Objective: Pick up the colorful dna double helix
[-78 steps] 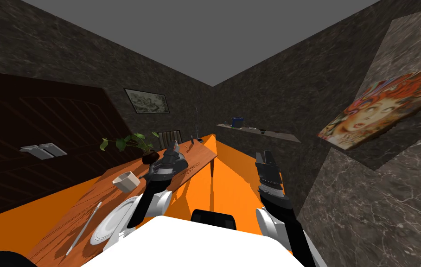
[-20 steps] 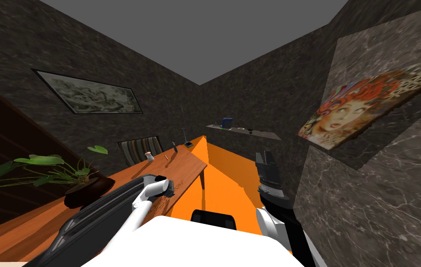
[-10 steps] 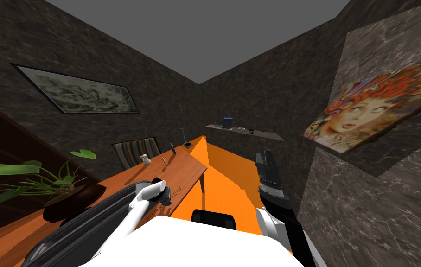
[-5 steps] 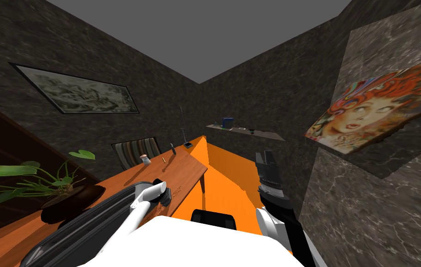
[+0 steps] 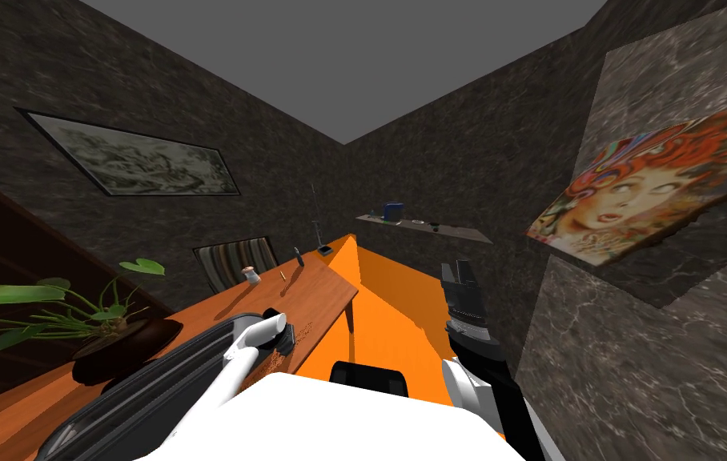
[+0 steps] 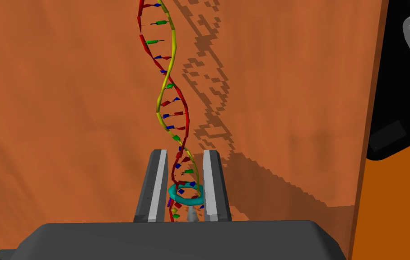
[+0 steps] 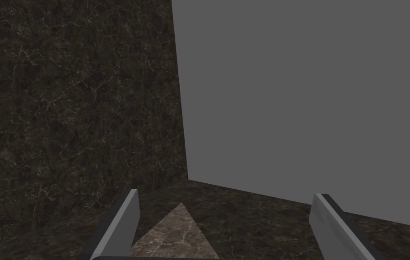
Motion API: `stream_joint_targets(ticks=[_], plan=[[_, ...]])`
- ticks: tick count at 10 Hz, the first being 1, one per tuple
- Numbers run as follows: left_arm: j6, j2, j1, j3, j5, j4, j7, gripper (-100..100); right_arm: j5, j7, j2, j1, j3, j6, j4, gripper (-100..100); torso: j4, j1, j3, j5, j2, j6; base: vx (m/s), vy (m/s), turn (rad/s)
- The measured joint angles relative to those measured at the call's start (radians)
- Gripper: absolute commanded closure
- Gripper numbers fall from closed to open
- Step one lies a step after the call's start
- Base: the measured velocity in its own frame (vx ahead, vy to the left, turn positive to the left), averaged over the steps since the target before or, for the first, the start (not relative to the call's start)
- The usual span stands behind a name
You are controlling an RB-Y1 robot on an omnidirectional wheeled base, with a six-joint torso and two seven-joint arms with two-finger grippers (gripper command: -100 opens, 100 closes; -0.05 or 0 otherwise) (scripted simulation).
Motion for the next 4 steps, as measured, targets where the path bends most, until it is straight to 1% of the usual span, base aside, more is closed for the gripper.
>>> stream_joint_targets(ticks=[3, 4], plan=[[0.046, 0.015, 0.008, 0.005, 0.008, -0.050, 0.009, 100, 0.000, 0.000, 0.000, 0.000, 0.000, 0.000, 0.000, 0, 0.000, -0.001, 0.000, 0.000, 0.001, 0.000, -0.016, -0.018, -0.003], [0.050, 0.016, 0.008, 0.006, 0.008, -0.052, 0.010, 0, 0.000, 0.000, 0.000, 0.000, 0.000, 0.000, 0.000, 0, 0.000, 0.000, 0.000, 0.000, 0.000, 0.000, 0.000, 0.000, 0.000]])
